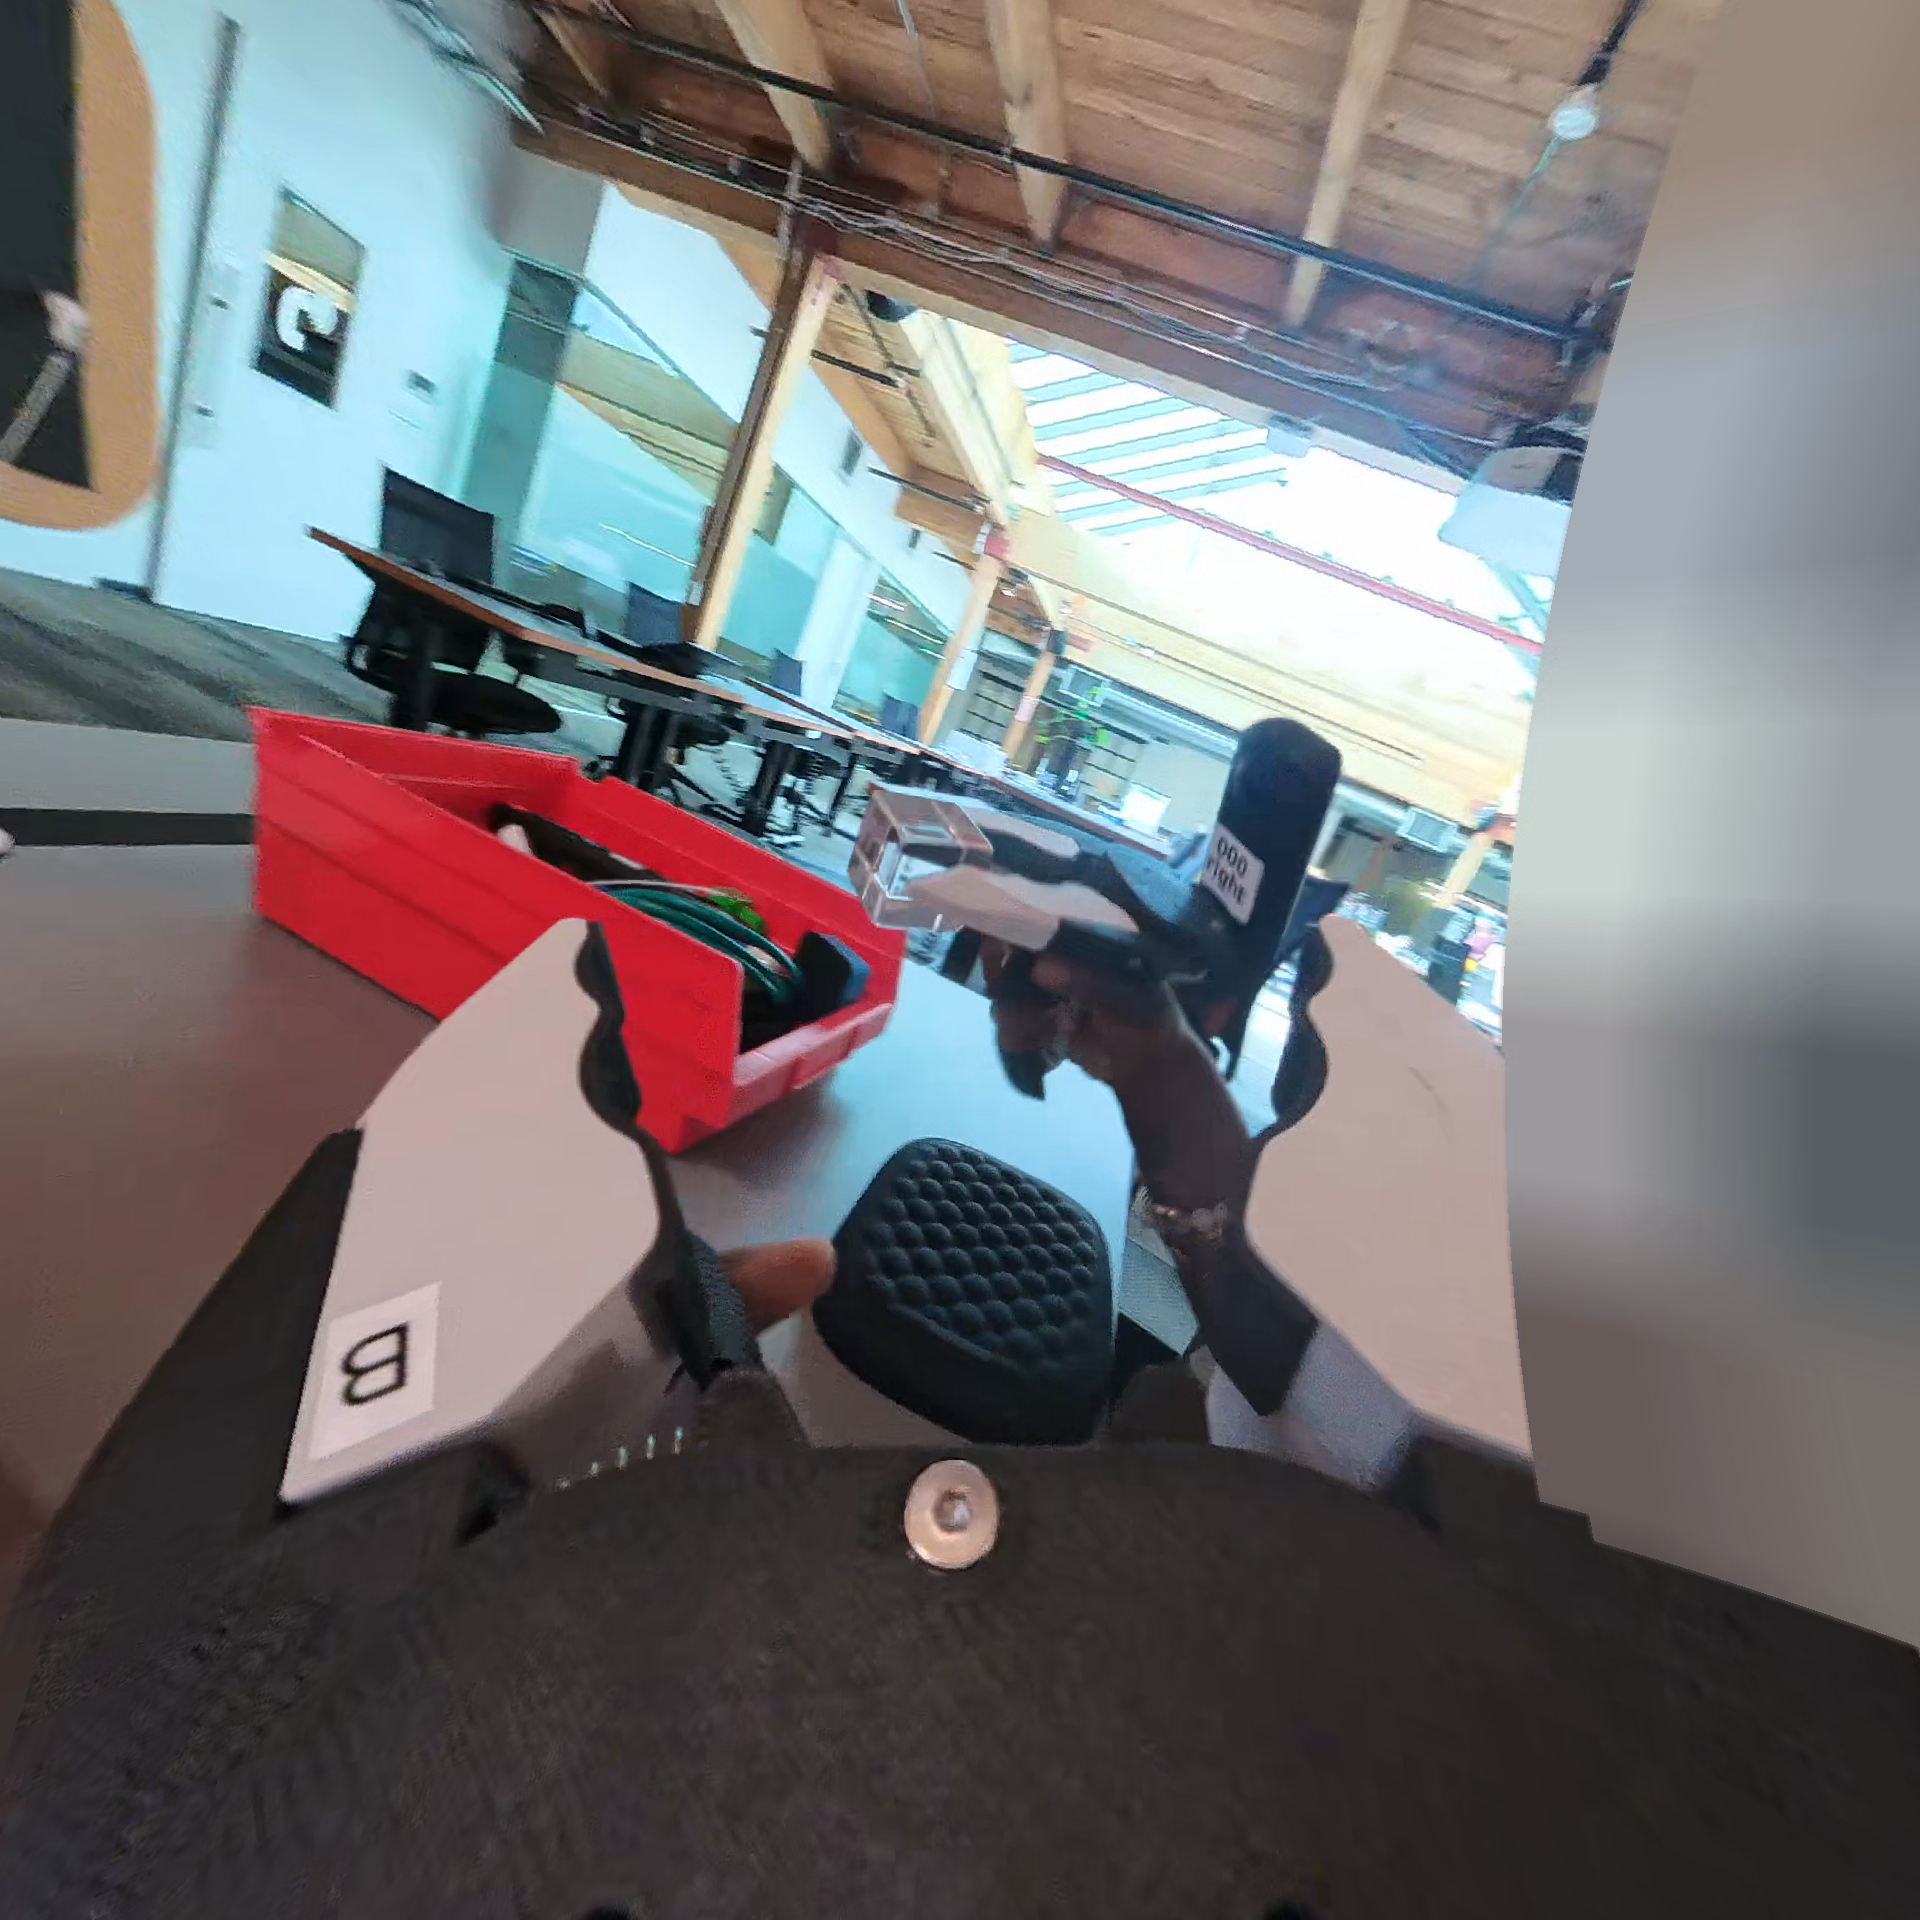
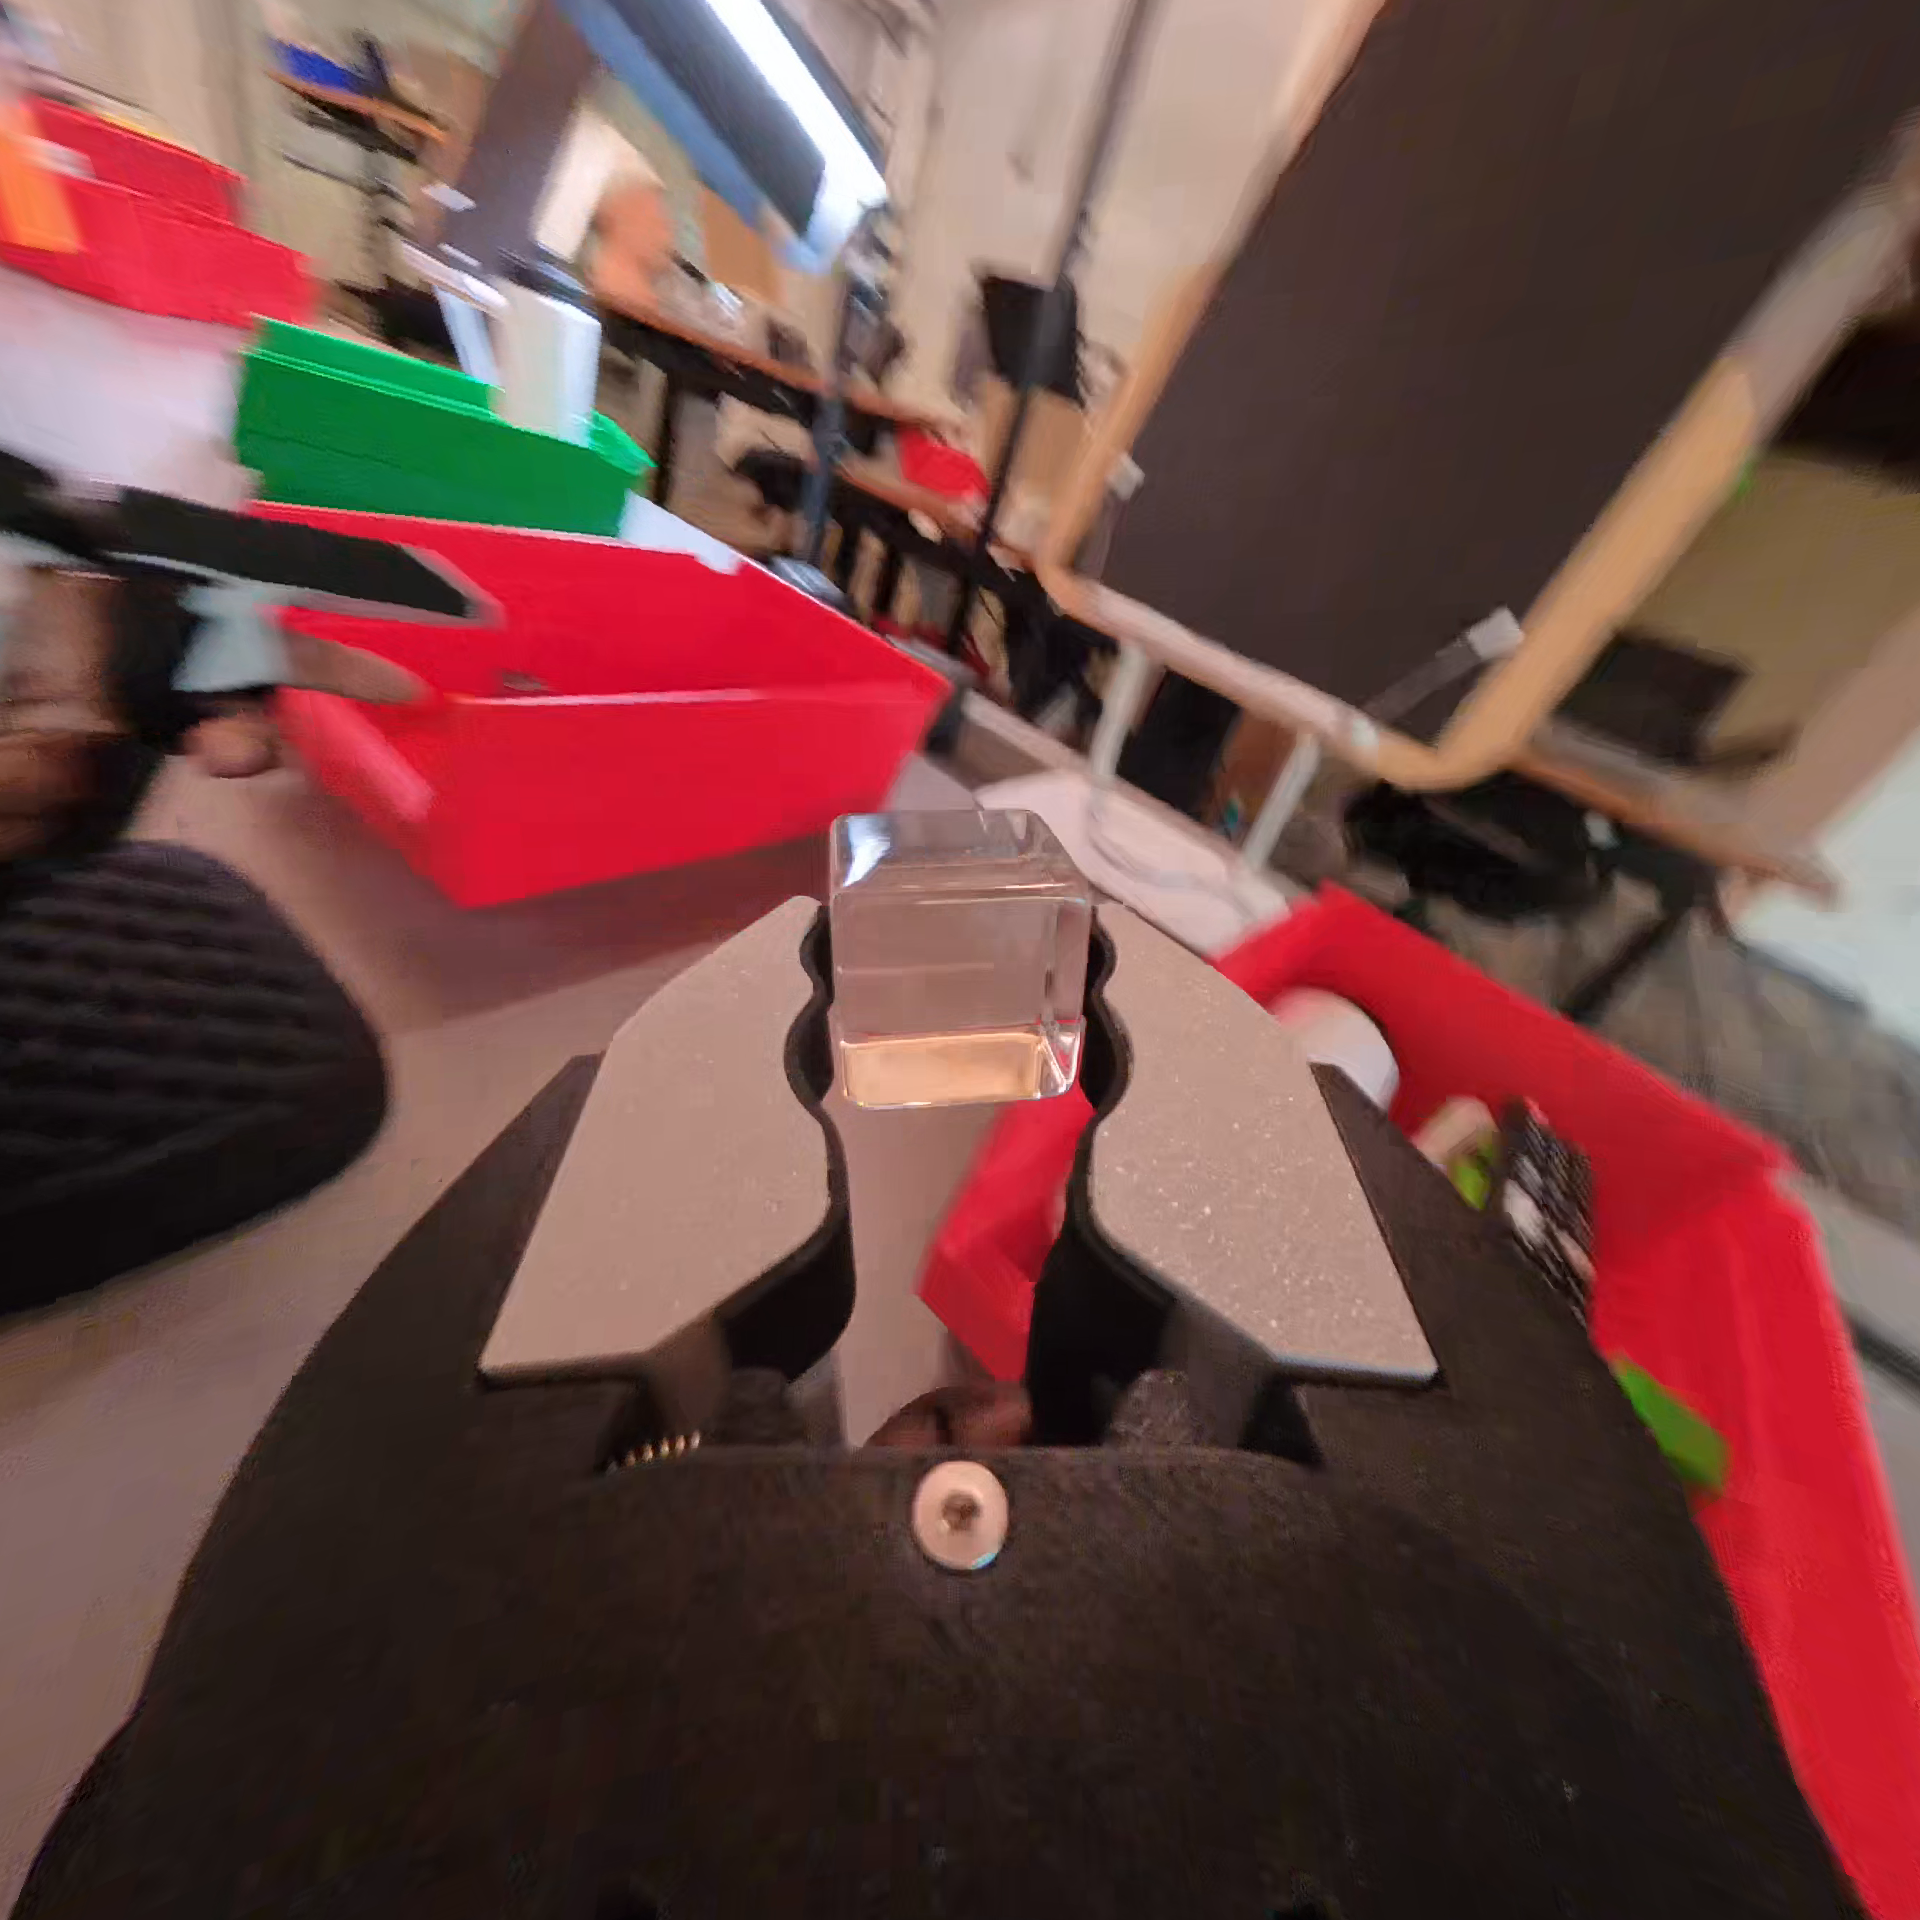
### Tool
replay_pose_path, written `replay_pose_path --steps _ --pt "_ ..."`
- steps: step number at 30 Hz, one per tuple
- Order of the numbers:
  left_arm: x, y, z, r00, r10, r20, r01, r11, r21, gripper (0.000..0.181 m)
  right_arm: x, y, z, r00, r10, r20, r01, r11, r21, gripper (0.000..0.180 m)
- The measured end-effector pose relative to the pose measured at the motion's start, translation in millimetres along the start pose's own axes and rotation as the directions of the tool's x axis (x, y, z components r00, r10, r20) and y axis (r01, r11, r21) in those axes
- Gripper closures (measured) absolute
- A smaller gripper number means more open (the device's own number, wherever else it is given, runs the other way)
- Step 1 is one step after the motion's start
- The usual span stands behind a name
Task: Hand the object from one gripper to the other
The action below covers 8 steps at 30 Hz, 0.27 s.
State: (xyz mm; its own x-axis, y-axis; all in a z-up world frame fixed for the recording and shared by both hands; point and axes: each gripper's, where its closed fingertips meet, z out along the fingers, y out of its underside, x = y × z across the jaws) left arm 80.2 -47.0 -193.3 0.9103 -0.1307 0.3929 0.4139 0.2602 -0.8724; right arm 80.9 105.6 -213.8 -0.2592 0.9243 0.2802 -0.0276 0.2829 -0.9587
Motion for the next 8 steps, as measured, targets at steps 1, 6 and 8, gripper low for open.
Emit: replay_pose_path --steps 1,6,8 --pt "-2 -5 -2 1.000 0.008 0.021 -0.008 1.000 0.013 0.057 20 5 0 0.998 0.051 -0.041 -0.054 0.996 -0.064 0.134" --pt "-4 -38 -15 0.999 -0.021 0.049 0.011 0.981 0.195 0.055 94 40 12 0.977 0.101 -0.187 -0.159 0.930 -0.330 0.135" --pt "4 -61 -23 0.996 -0.083 -0.026 0.087 0.937 0.338 0.054 108 57 24 0.975 0.104 -0.195 -0.177 0.897 -0.405 0.134"
